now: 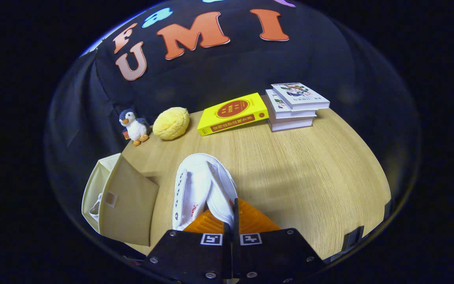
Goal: Open the storage box then place both shoes into the box .Put the left shoe in first, then the right shoe, with the right side of both shoes facing outward in a uniform manner.
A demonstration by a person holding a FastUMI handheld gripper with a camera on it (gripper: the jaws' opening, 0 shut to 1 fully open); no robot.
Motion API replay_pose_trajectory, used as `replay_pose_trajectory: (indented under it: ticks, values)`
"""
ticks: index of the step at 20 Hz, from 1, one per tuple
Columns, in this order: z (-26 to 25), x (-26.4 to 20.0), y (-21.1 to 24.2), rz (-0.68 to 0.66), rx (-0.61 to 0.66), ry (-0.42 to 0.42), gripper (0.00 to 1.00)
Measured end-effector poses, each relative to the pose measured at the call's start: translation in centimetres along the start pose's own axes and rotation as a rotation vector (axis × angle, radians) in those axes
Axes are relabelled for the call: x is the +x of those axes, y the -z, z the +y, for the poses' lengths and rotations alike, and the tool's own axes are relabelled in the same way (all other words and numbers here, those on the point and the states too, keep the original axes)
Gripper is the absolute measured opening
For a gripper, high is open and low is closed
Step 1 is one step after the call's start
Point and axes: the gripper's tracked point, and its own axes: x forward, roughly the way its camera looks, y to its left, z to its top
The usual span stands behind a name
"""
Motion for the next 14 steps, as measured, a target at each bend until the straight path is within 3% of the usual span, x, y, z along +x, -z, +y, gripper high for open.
replay_pose_trajectory:
  ticks: [6, 14]
  values:
    - [9.3, -3.1, -3.8, -0.058, -0.021, -0.108, 0.02]
    - [20.4, -3.6, -3.8, -0.059, -0.065, -0.140, 0.02]
